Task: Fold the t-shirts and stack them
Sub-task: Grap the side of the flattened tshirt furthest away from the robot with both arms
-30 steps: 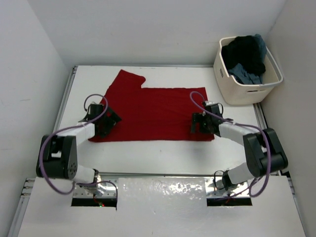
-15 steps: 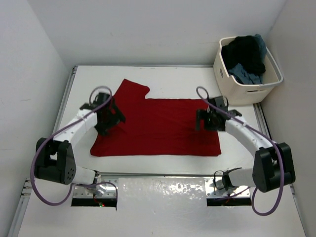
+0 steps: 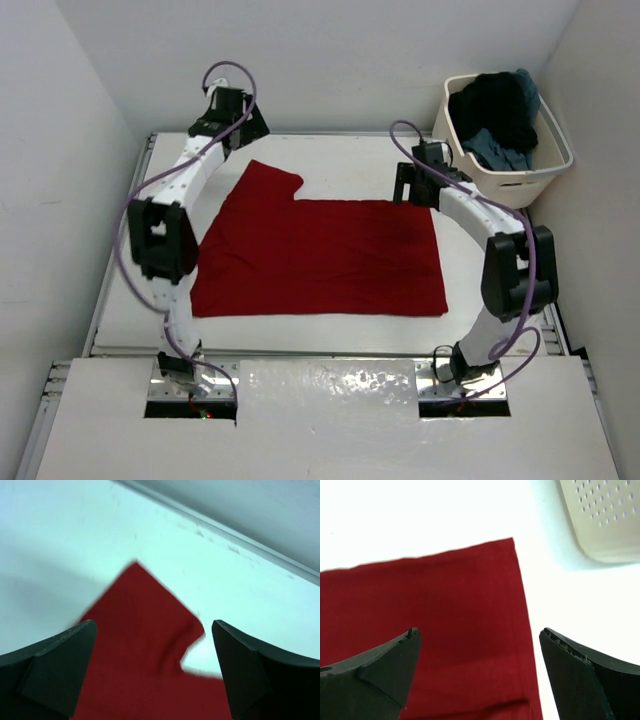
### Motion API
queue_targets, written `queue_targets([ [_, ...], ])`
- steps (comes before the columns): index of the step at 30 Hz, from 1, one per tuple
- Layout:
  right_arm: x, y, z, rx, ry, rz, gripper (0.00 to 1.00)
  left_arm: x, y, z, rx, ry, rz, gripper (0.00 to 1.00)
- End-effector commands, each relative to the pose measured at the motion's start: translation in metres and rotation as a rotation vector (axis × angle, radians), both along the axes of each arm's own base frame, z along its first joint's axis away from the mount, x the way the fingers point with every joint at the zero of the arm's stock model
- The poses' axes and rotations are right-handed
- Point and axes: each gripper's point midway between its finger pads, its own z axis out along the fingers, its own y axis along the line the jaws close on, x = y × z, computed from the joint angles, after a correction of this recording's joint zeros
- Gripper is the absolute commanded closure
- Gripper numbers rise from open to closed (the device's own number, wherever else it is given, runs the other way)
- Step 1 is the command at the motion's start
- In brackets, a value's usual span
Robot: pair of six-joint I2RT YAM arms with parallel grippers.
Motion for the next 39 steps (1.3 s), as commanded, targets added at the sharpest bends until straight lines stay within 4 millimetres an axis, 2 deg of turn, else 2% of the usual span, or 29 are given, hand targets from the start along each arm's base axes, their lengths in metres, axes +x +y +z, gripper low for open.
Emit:
queue_targets([
  [1,0.031,-0.009,0.025,-0.042,-0.09,-0.025,0.01,0.038,0.015,-0.022,0.19,0.039,-0.035,0.0],
  [2,0.033,-0.01,0.022,-0.042,-0.084,-0.028,0.01,0.047,0.019,-0.059,0.227,0.112,-0.023,0.0],
  [3,0.035,-0.01,0.015,-0.04,-0.072,-0.027,0.01,0.064,0.018,-0.034,0.222,0.05,-0.009,0.0],
  [4,0.038,-0.01,0.015,-0.039,-0.073,-0.025,0.01,0.072,0.018,-0.042,0.245,0.059,-0.03,0.0],
  [5,0.038,-0.011,0.012,-0.041,-0.067,-0.023,0.01,0.079,0.017,-0.066,0.259,0.084,-0.039,0.0],
  [8,0.037,-0.015,0.002,-0.048,-0.047,-0.031,0.01,0.095,0.019,-0.081,0.276,0.045,-0.033,0.0],
  [10,0.035,-0.015,-0.004,-0.037,-0.033,-0.033,0.01,0.095,0.019,-0.108,0.276,0.067,-0.045,0.0],
  [12,0.034,-0.016,-0.01,-0.036,-0.022,-0.033,0.01,0.105,0.016,-0.115,0.262,0.044,-0.056,0.0],
  [13,0.033,-0.015,-0.011,-0.033,-0.016,-0.03,0.01,0.107,0.013,-0.132,0.256,0.064,-0.076,0.0],
  [14,0.032,-0.015,-0.015,-0.032,-0.009,-0.032,0.01,0.113,0.012,-0.132,0.254,0.049,-0.075,0.0],
  [15,0.031,-0.015,-0.017,-0.03,-0.005,-0.031,0.01,0.116,0.012,-0.145,0.258,0.06,-0.074,0.0],
  [18,0.027,-0.013,-0.023,-0.021,0.005,-0.028,0.01,0.12,0.016,-0.166,0.267,0.082,-0.074,0.0],
  [22,0.023,-0.012,-0.029,-0.014,0.019,-0.03,0.01,0.121,0.018,-0.177,0.226,0.085,-0.087,0.01],
  [25,0.023,-0.012,-0.029,-0.007,0.016,-0.037,0.01,0.12,0.021,-0.183,0.19,0.099,-0.103,0.09],
  [27,0.024,-0.011,-0.029,0.0,0.011,-0.04,0.01,0.114,0.023,-0.184,0.196,0.119,-0.101,0.21],
  [28,0.025,-0.011,-0.029,0.005,0.008,-0.049,0.01,0.111,0.021,-0.187,0.198,0.125,-0.124,0.31],
  [29,0.026,-0.01,-0.028,0.006,0.003,-0.05,0.01,0.109,0.021,-0.187,0.203,0.129,-0.128,0.37],
  [30,0.027,-0.012,-0.029,0.006,0.0,-0.058,0.01,0.107,0.016,-0.182,0.191,0.122,-0.161,0.42],
  [32,0.031,-0.011,-0.029,0.009,-0.004,-0.068,0.01,0.098,0.016,-0.189,0.212,0.154,-0.184,0.49],
  [39,0.038,-0.014,-0.031,-0.008,0.001,-0.082,0.01,0.084,0.014,-0.195,0.302,0.215,-0.25,0.53],
])
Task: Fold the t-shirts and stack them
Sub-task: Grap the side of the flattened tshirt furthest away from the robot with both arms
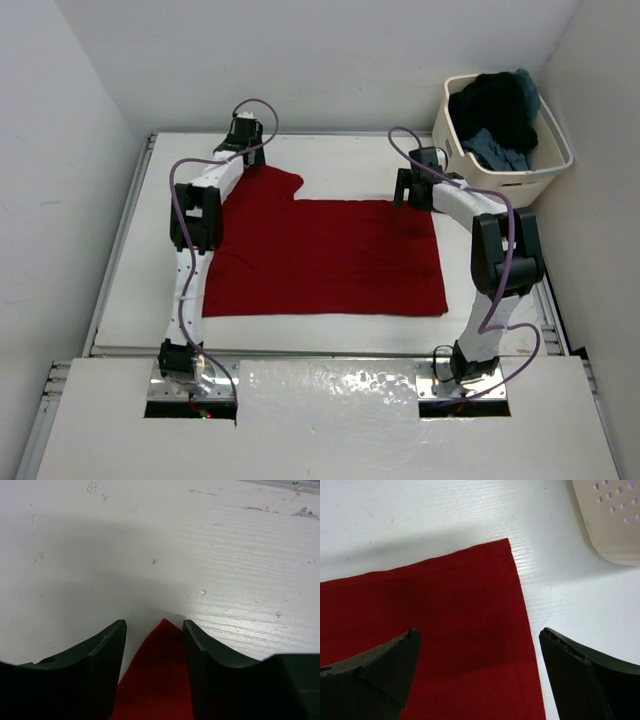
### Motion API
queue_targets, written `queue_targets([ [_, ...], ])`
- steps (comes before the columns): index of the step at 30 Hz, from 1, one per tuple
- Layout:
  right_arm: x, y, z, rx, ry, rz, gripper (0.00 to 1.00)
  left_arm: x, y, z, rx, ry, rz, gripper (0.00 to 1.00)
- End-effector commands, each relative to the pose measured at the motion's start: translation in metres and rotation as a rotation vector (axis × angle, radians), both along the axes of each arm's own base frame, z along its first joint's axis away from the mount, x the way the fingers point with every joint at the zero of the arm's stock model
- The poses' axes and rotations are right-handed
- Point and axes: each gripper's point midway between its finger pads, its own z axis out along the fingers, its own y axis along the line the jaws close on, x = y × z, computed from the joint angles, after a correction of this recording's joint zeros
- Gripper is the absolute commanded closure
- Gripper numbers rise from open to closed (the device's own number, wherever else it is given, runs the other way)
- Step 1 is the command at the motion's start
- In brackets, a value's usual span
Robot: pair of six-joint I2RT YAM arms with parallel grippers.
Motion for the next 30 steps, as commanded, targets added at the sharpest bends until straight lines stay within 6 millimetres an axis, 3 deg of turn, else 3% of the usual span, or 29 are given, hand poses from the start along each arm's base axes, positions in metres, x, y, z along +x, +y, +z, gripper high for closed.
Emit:
queue_targets([
  [1,0.019,-0.001,0.016,0.004,-0.063,-0.033,0.01,-0.021,-0.007,-0.004,0.054,0.085,-0.072,0.53],
  [4,0.021,-0.002,0.012,0.006,-0.063,-0.053,0.01,-0.022,-0.012,-0.006,0.048,0.09,-0.079,0.59],
  [6,0.023,-0.001,0.008,0.006,-0.057,-0.056,0.01,-0.024,-0.019,-0.01,0.03,0.101,-0.104,0.71],
  [7,0.026,-0.001,0.008,0.01,-0.061,-0.068,0.01,-0.025,-0.019,-0.011,0.033,0.104,-0.102,0.85],
  [9,0.028,-0.002,0.004,0.007,-0.055,-0.075,0.01,-0.025,-0.015,-0.01,0.043,0.101,-0.08,1.0],
  [13,0.039,-0.005,0.012,-0.006,-0.092,-0.113,0.01,-0.021,-0.014,0.006,0.046,0.059,-0.07,1.0],
  [19,0.058,-0.014,0.017,-0.05,-0.117,-0.182,0.01,-0.013,-0.021,0.061,-0.007,-0.08,-0.081,1.0],
  [20,0.06,-0.015,0.008,-0.062,-0.097,-0.186,0.01,-0.014,-0.022,0.075,-0.013,-0.106,-0.082,1.0],
  [22,0.065,-0.019,0.009,-0.088,-0.091,-0.209,0.01,-0.014,-0.022,0.083,-0.018,-0.131,-0.083,1.0],
  [23,0.065,-0.019,-0.001,-0.097,-0.071,-0.215,0.01,-0.014,-0.023,0.094,-0.022,-0.15,-0.084,1.0],
  [30,0.075,-0.024,-0.022,-0.132,-0.04,-0.255,0.06,-0.021,-0.027,0.102,-0.046,-0.162,-0.107,1.0],
])
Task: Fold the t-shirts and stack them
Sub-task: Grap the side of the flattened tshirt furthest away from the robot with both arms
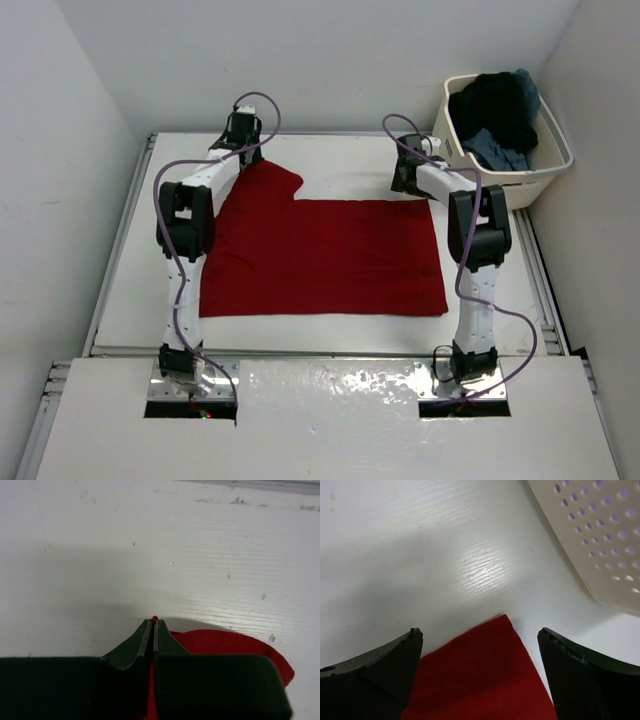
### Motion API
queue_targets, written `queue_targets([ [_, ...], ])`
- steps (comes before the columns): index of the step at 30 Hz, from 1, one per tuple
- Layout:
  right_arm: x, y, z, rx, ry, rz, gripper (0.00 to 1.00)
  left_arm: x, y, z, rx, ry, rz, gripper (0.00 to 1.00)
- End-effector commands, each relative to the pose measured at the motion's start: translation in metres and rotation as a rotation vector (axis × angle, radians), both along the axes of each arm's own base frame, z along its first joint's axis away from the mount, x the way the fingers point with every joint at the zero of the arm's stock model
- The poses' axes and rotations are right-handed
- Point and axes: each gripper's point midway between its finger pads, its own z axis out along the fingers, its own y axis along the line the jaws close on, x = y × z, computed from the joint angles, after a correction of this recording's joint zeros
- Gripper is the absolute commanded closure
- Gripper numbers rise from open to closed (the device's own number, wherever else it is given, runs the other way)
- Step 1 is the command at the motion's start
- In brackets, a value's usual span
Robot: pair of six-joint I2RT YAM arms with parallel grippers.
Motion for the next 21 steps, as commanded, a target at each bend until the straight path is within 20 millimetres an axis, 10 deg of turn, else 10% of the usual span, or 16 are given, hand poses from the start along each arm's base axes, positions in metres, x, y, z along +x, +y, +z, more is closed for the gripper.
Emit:
queue_targets([
  [1,0.008,-0.006,0.004,-0.033,-0.002,-0.049,0.06,0.007,-0.011,0.054,-0.047,-0.124,-0.025,1.0],
  [9,-0.011,-0.012,-0.02,-0.032,0.058,-0.079,0.21,-0.011,-0.014,0.067,-0.073,-0.146,-0.049,1.0],
  [21,-0.038,-0.021,-0.027,-0.026,0.023,-0.12,0.83,-0.035,-0.016,0.082,-0.113,-0.168,-0.058,1.0],
])
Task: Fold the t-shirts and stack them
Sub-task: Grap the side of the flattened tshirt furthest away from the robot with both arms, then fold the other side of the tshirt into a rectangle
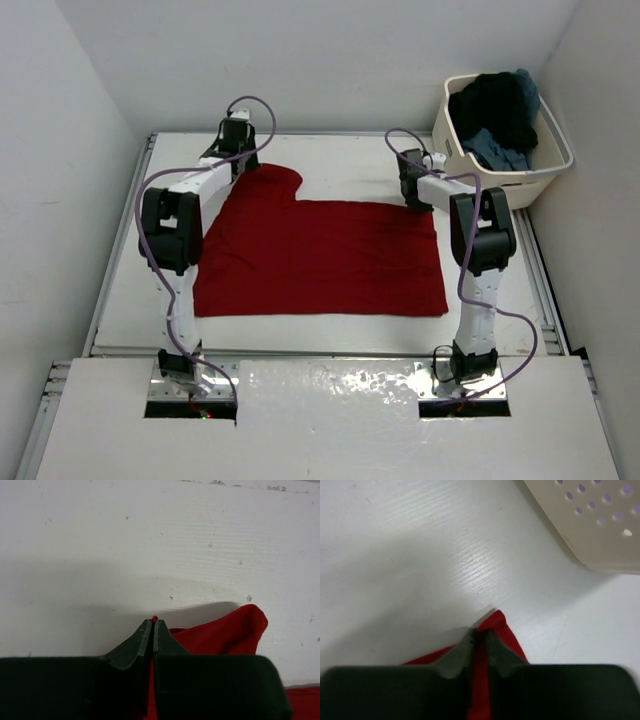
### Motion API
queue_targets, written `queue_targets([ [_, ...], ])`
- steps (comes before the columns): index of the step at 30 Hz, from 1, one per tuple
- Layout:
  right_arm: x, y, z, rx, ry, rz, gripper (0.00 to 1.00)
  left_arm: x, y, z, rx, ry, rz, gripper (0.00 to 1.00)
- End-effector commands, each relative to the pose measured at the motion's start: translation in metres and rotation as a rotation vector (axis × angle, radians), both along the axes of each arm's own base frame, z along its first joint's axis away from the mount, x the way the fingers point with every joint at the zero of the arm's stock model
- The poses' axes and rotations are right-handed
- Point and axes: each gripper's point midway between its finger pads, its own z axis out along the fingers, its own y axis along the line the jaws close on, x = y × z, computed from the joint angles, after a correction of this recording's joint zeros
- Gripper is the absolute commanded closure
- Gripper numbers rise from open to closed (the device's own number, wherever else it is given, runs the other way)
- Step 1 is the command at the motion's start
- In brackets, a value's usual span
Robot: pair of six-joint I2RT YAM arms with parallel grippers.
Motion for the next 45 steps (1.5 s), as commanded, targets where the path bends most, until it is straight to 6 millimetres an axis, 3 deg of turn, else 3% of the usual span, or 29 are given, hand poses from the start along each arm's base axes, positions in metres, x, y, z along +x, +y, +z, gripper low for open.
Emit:
queue_targets([
  [1,0.003,-0.004,0.005,0.001,-0.025,-0.015,0.93,0.004,-0.011,0.06,-0.058,-0.144,-0.023,1.0],
  [2,0.006,-0.004,0.006,-0.002,-0.03,-0.014,1.0,0.003,-0.011,0.059,-0.057,-0.14,-0.025,1.0],
  [9,0.037,-0.001,0.037,-0.027,-0.119,0.059,1.0,-0.004,-0.016,0.078,-0.078,-0.17,-0.052,1.0],
  [13,0.033,0.003,0.063,-0.012,-0.196,0.092,1.0,-0.015,-0.014,0.1,-0.082,-0.198,-0.052,1.0],
  [15,0.022,0.002,0.062,-0.007,-0.194,0.098,1.0,-0.025,-0.011,0.095,-0.086,-0.181,-0.037,1.0],
  [16,0.02,0.003,0.073,0.003,-0.218,0.106,1.0,-0.036,-0.01,0.096,-0.09,-0.181,-0.04,1.0],
  [18,0.006,0.005,0.067,0.022,-0.209,0.122,1.0,-0.048,-0.009,0.095,-0.103,-0.179,-0.03,1.0],
  [23,-0.017,0.008,0.077,0.048,-0.215,0.147,1.0,-0.104,0.008,0.081,-0.134,-0.13,0.079,1.0],
  [24,-0.023,0.007,0.072,0.05,-0.202,0.151,1.0,-0.115,0.009,0.093,-0.152,-0.155,0.083,1.0],
  [25,-0.027,0.008,0.073,0.051,-0.2,0.155,1.0,-0.132,0.012,0.075,-0.15,-0.112,0.097,1.0],
  [30,-0.05,0.005,0.071,0.053,-0.18,0.154,1.0,-0.19,0.017,0.07,-0.212,-0.071,0.153,1.0],
  [36,-0.073,0.006,0.072,0.069,-0.17,0.168,1.0,-0.264,0.039,0.045,-0.206,0.078,0.306,1.0],
  [41,-0.094,0.001,0.074,0.061,-0.165,0.161,1.0,-0.298,0.047,0.051,-0.24,0.113,0.385,1.0],
  [45,-0.103,0.003,0.075,0.076,-0.158,0.171,1.0,-0.32,0.046,0.031,-0.265,0.201,0.432,1.0],
])
